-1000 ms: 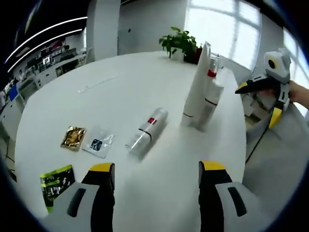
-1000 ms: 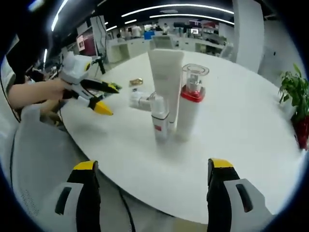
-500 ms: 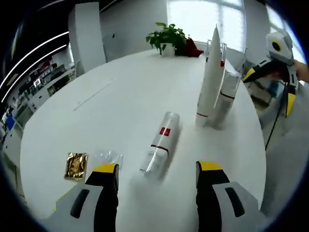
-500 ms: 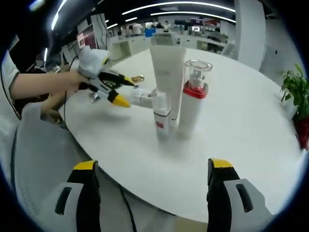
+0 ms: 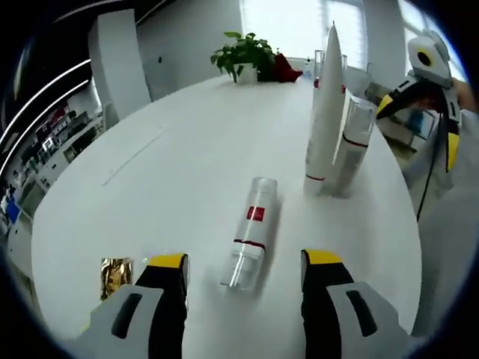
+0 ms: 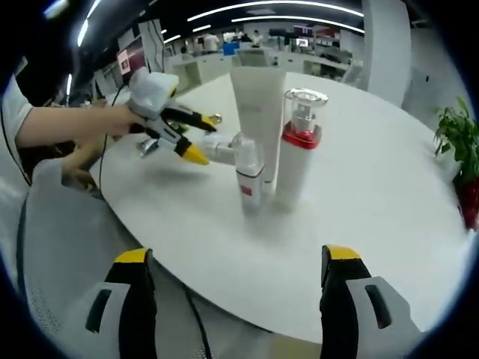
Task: Arrange the skincare products in the storage area until every visible bottle or jar stands upright without overlapping.
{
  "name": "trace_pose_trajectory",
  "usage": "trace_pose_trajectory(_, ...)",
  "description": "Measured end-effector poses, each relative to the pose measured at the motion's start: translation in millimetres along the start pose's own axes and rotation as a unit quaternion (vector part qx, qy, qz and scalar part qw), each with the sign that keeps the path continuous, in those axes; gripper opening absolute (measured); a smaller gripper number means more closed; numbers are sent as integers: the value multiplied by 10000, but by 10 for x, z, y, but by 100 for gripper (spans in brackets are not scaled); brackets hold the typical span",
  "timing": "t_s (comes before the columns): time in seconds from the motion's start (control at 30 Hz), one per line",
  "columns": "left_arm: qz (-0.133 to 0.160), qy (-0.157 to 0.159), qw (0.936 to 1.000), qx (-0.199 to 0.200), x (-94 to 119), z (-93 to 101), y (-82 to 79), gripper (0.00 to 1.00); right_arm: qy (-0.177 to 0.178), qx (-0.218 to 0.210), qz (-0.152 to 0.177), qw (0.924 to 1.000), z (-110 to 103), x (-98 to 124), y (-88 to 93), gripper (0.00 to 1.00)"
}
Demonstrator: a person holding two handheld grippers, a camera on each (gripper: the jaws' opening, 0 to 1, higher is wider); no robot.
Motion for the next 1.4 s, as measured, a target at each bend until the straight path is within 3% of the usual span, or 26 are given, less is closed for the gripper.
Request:
trace_pose_trajectory(0.53,-297,433,9979,-385,-106,-93,23,40,-3,72,-136,9999,-29,-6,39,91)
trace_pose_trajectory(1.13,-496,576,9956,-550,-137,-35,61,26,-7,168,-154,9997,-45,-4,41,91)
trace_pose_trajectory(1.4,-630,517,9931,-842,-152,-22,74,22,-74,235,-176,9995,-69,-13,45,91)
Point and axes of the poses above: the point that each gripper's makers call its tool centre point, and the gripper's own axes: x roughly backward along the fingers, z roughly to its right, y roughly out of its underside, the point moved 2 cm from there along x, roughly backward along the fingers, and after that the axes turned 9 degrees about y, right-handed, at the moved point
